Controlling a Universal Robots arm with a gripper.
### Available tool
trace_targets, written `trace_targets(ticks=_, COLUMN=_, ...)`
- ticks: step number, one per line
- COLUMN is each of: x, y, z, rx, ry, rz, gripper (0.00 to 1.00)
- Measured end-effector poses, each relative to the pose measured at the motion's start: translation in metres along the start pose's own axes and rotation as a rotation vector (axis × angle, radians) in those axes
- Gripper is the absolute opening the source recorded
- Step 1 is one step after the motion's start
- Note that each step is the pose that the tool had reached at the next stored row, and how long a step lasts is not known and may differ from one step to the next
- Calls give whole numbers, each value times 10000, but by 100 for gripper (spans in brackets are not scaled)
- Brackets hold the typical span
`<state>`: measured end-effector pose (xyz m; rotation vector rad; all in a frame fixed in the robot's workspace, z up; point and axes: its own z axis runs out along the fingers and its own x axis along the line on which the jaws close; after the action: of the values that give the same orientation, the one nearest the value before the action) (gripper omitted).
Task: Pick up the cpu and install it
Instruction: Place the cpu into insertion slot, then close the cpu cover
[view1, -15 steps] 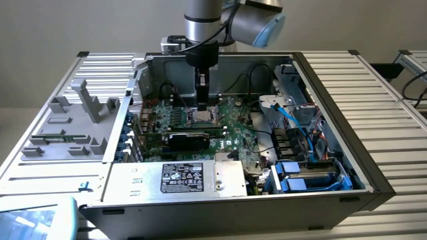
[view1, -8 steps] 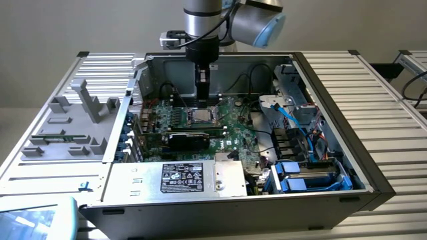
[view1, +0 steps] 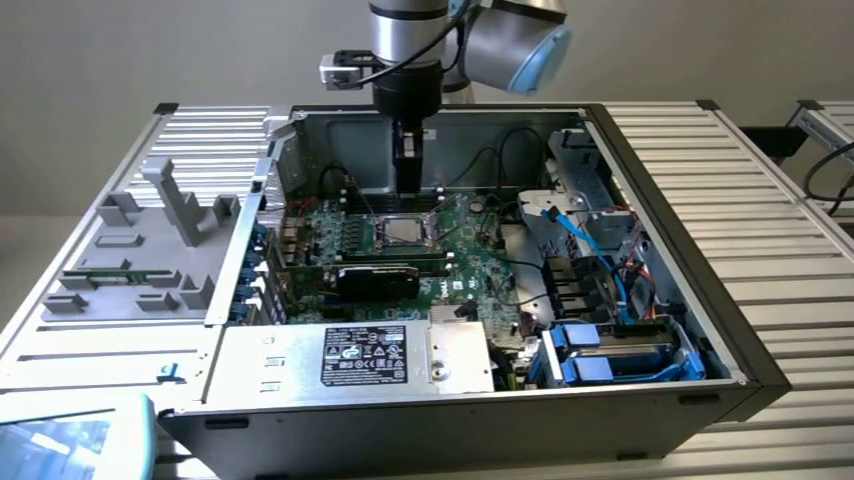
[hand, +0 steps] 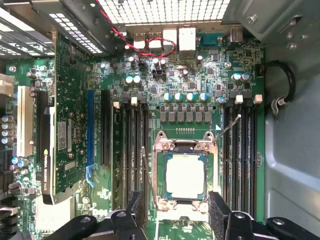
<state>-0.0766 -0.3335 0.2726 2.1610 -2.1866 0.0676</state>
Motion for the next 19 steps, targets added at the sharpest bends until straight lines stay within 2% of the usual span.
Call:
trace_targets(ticks=8, x=71, y=-51, z=-143, rx=-1, ry=-145, rz=-2, gripper=64)
trace_targets(ticks=19, x=77, y=-60, z=-144, rx=-3, ry=-154, rz=-3, gripper=64)
